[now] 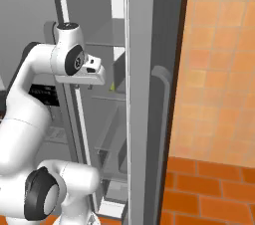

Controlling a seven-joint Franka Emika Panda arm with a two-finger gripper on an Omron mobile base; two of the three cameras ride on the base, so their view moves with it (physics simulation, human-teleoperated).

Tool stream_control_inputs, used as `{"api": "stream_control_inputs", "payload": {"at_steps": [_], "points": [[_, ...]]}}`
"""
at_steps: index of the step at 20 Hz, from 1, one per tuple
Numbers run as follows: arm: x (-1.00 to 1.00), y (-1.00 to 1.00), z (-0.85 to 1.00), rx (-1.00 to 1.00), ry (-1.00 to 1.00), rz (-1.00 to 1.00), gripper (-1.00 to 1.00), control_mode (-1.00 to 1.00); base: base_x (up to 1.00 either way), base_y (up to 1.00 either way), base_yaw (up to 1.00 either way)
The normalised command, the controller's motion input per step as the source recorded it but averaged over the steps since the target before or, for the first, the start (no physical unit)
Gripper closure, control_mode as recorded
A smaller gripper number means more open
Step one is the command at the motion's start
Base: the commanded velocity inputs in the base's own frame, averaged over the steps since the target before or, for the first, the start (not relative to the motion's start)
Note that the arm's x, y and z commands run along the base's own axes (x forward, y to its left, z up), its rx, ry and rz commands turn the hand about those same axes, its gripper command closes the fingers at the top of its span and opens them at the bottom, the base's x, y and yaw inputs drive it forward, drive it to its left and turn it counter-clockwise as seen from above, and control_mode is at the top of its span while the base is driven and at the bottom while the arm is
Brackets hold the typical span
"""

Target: Place one lemon wedge and one steak in each tupperware on the nearby counter, to pack two identical lunches.

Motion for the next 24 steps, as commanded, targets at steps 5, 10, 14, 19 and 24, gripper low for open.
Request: {"api": "stream_control_inputs", "payload": {"at_steps": [5, 10, 14, 19, 24], "points": [[0.0, 0.0, 0.0, 0.0, 0.0, 0.0, -1.0, 1.0, 0.03, 0.09, -0.1], [0.0, 0.0, 0.0, 0.0, 0.0, 0.0, -1.0, 1.0, 0.24, 0.18, -0.31], [0.0, 0.0, 0.0, 0.0, 0.0, 0.0, -1.0, 1.0, 0.33, 0.24, -0.21], [0.0, 0.0, 0.0, 0.0, 0.0, 0.0, -1.0, 1.0, 0.43, 0.28, -0.1], [0.0, 0.0, 0.0, 0.0, 0.0, 0.0, -1.0, 1.0, 0.41, 0.06, -0.02]]}}
